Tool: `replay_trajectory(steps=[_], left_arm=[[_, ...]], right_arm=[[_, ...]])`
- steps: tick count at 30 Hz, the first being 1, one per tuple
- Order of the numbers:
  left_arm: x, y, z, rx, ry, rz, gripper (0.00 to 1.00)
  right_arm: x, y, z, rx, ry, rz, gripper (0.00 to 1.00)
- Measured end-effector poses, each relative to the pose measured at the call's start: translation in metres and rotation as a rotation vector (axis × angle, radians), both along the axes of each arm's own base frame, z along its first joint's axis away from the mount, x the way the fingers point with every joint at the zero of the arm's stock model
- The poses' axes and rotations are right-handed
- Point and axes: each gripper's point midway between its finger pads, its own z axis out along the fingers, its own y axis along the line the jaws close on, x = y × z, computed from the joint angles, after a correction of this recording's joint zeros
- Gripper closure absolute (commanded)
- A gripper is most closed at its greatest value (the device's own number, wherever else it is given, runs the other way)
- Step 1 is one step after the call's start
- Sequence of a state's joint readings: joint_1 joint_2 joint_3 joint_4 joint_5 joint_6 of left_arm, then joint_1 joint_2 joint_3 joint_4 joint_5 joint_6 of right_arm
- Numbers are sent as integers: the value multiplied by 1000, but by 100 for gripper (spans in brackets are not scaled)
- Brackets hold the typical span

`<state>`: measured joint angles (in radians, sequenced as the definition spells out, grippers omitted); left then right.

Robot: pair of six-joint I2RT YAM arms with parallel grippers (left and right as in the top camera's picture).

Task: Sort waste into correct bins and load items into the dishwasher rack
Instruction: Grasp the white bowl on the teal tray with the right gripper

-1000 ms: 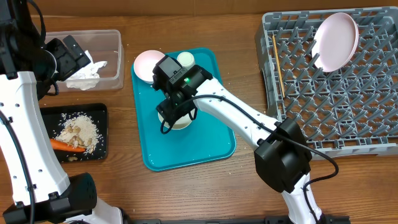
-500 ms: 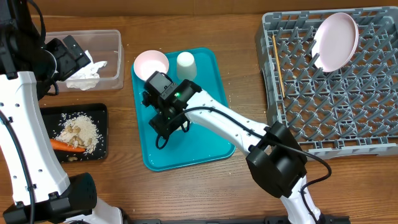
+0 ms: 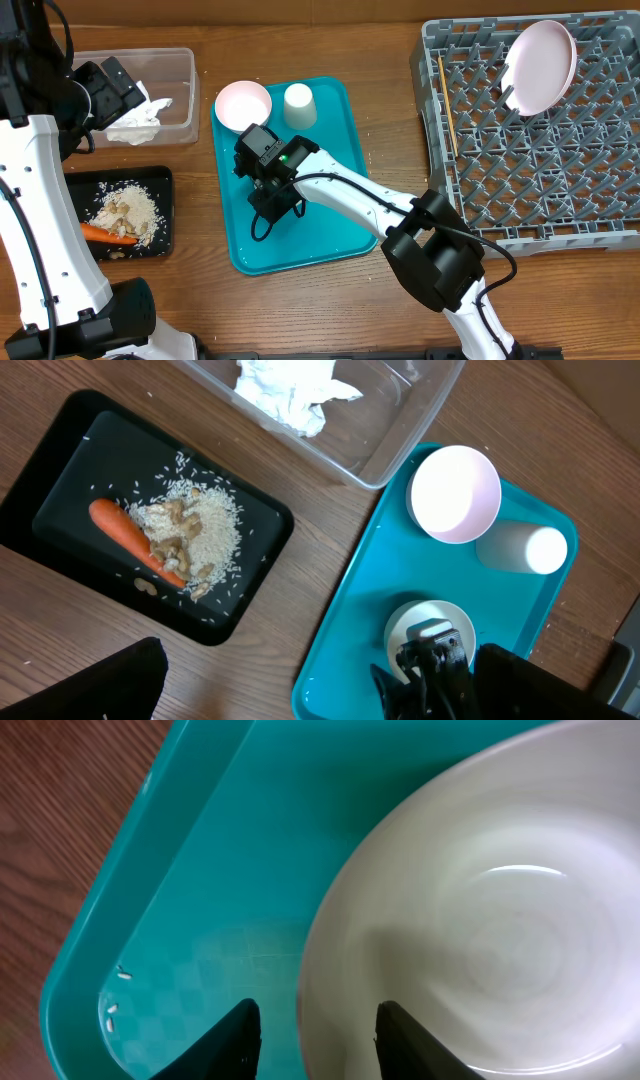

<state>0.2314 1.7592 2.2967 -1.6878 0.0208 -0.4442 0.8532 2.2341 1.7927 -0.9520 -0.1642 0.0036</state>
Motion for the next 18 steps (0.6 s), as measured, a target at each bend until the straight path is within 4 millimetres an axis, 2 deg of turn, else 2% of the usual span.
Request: replay_trajectory(steps=[2,5,8,11,13,18], left_arm=[[0,0,0,0,0,0,0],[0,0,0,0,0,0,0],[0,0,0,0,0,0,0],[0,0,0,0,0,0,0],[0,0,0,-1,0,2,0],[0,0,0,-1,-1,2,0]], right_arm=[[0,0,0,0,1,-3,75],[0,0,0,0,5,-17,75],[0,0,0,-1,10,-28,89],[1,0,0,-1,9,-44,90],[1,0,0,-2,8,-48,96],[3,-1,2,-4,1,-59,96]])
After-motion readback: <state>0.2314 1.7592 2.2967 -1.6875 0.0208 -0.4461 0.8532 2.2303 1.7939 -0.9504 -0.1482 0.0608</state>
